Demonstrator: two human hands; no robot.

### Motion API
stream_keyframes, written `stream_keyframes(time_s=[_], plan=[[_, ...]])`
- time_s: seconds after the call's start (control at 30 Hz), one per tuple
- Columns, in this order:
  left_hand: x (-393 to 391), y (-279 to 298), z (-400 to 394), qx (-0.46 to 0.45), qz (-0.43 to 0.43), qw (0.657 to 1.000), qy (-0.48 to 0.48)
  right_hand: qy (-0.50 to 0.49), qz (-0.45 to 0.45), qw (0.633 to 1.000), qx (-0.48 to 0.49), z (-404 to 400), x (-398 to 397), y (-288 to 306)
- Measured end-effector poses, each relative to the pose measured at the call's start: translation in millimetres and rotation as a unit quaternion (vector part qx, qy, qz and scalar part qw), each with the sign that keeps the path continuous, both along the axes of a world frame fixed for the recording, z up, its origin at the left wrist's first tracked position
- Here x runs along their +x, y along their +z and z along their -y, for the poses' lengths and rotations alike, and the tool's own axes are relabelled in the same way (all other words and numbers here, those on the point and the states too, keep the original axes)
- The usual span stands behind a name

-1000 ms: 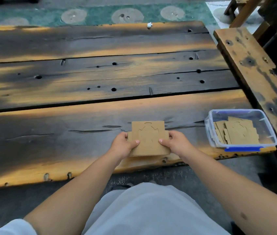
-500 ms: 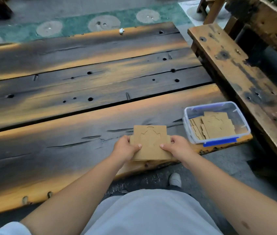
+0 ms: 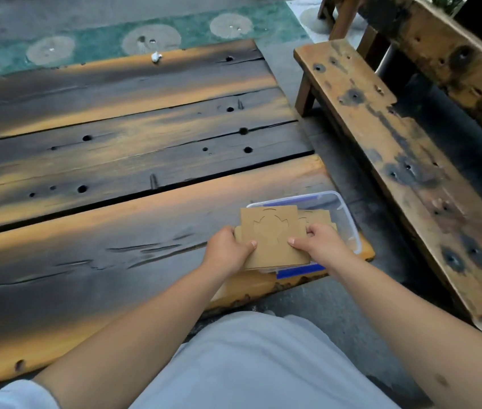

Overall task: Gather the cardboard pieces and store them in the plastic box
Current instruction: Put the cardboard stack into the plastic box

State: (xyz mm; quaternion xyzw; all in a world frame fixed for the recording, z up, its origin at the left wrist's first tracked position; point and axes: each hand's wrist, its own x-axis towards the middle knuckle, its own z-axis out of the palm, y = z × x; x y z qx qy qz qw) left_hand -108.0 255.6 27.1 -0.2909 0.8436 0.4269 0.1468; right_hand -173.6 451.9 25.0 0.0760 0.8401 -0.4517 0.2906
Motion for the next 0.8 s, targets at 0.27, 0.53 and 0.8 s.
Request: stream_keyframes(time_s=[0.27, 0.53, 0.8], plan=[[-42, -24, -58, -0.004, 0.046, 0.999, 0.005, -0.007, 0.012, 0.999, 0.044, -43, -38, -21], [-62, -45, -75, 0.007, 0.105, 0.994, -0.017, 0.047, 0.052, 0.983, 0.171, -46, -63, -43], [-68, -52, -79, 0.023, 0.141, 0.990, -0.020, 0.092, 0.064, 0.956, 0.272, -37, -71, -52]])
